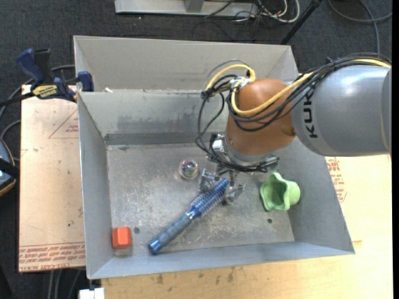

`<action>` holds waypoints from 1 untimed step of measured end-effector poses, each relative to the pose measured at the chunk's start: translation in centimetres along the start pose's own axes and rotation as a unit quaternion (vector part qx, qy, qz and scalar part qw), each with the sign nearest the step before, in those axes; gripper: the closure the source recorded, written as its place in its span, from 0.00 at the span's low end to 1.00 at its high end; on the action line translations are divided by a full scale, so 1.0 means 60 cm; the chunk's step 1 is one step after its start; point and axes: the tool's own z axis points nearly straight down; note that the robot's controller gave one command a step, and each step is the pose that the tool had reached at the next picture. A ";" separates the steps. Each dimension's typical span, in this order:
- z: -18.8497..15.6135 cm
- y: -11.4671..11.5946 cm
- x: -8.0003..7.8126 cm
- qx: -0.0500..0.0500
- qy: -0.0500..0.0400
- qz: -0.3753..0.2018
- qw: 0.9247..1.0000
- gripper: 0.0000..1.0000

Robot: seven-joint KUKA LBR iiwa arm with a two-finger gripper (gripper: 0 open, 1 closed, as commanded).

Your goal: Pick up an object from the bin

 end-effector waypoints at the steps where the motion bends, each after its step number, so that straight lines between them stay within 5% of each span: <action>1: -0.201 0.004 -0.015 0.002 0.000 -0.032 0.999 1.00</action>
Offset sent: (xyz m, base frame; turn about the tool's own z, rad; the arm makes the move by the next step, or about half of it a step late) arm -0.0013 0.0075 0.1166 -0.0677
